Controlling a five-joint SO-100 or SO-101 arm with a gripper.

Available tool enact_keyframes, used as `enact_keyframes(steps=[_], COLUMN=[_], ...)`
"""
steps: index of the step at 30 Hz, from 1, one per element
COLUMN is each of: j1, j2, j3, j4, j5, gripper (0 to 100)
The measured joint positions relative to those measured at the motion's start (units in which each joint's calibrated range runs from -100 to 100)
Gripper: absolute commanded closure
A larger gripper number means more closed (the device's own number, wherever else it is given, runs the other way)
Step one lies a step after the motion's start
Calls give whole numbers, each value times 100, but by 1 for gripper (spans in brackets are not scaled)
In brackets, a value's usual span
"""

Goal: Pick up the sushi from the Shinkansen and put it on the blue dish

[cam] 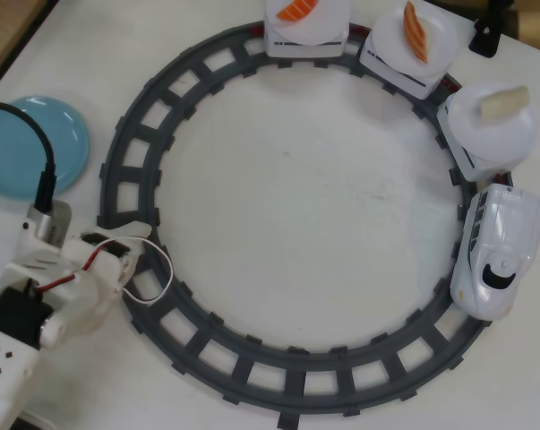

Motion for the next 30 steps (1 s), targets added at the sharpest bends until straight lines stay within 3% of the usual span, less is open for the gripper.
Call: enact_keyframes(steps=[9, 17, 30], j1=[204, 1316, 2771], j2=[8, 8, 118], j3=[-622, -2049, -3275], j4=[538, 1529, 2143], j5=[0, 0, 641], gripper=[82, 82, 81])
